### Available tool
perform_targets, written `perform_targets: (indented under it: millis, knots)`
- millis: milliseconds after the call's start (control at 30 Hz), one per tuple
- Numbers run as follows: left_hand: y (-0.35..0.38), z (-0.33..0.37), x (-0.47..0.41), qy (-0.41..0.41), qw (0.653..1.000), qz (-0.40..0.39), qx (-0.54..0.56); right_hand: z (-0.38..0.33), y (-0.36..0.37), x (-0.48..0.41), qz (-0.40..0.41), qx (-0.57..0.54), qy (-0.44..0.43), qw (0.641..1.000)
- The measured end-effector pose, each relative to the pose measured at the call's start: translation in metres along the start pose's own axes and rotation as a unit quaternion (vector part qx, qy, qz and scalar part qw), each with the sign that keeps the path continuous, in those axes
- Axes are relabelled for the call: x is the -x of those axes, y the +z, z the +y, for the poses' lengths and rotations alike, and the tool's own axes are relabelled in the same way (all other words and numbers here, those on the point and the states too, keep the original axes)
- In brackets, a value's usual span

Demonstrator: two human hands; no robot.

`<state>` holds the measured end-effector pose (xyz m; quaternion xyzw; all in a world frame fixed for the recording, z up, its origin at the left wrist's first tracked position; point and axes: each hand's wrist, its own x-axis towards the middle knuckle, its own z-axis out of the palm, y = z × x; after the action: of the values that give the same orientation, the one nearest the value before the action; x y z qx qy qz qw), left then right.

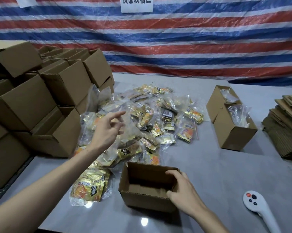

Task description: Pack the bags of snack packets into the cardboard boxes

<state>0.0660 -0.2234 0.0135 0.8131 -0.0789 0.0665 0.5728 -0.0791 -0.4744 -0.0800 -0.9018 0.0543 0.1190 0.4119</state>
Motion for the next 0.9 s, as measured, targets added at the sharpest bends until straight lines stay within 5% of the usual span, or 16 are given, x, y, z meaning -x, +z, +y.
perform_targets:
  millis: [567, 900]
  knots:
    - [-0.015, 0.132, 0.055, 0.210, 0.962, -0.171, 0.041, -0.016, 0.008, -0.007, -0.009, 0.010, 0.040, 0.999]
    - [0.011, 0.070, 0.050, 0.220, 0.906, -0.264, -0.246, -0.011, 0.006, 0.000, 0.015, 0.007, -0.014, 1.000]
